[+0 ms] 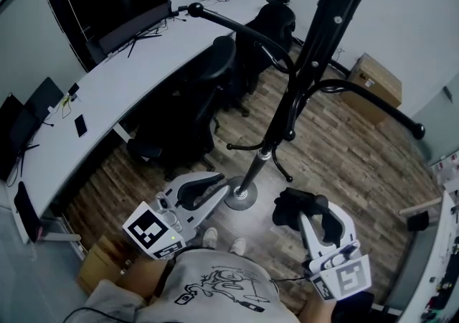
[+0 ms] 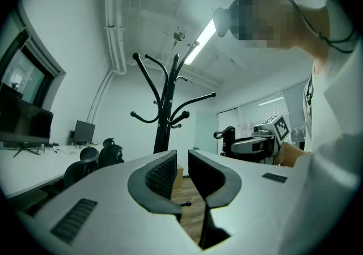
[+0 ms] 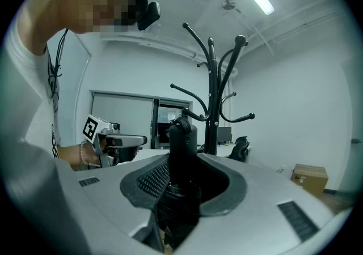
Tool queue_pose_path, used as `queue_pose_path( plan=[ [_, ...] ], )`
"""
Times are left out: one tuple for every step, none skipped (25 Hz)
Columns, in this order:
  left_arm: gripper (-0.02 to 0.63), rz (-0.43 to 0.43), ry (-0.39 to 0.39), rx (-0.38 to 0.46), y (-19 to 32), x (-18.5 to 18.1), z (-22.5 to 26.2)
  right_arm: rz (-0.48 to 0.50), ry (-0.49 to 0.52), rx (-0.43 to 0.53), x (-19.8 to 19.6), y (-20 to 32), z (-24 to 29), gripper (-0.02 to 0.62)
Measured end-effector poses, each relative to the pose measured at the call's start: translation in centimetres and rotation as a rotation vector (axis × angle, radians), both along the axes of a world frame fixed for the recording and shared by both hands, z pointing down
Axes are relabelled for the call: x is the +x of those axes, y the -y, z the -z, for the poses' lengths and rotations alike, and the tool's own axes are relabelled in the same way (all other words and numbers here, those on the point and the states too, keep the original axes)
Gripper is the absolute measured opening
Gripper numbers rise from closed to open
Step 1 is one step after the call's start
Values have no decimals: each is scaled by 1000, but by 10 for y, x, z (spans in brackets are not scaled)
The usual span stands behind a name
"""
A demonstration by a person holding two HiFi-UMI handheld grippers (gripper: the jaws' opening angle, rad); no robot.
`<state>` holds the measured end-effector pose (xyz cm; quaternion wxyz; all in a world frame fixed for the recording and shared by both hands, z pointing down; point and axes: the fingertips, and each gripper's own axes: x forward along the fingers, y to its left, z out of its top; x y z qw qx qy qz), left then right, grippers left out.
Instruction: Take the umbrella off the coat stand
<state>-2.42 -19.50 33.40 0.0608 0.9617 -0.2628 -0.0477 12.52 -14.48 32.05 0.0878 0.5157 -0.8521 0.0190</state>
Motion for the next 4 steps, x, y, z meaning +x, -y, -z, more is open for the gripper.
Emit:
queue_pose_path(
  plan=[
    [78, -1, 0, 0, 0, 0, 0, 1, 2, 1, 0, 0, 0, 147],
    [78, -2, -1, 0, 1, 1, 0, 1, 3, 1, 0, 1, 0, 147],
    [78, -3, -1, 0, 1, 1, 0, 1, 4, 1, 0, 1, 0, 147],
    [78, -4, -1, 0, 1, 1, 0, 1, 4, 2, 0, 2, 0, 147]
  ],
)
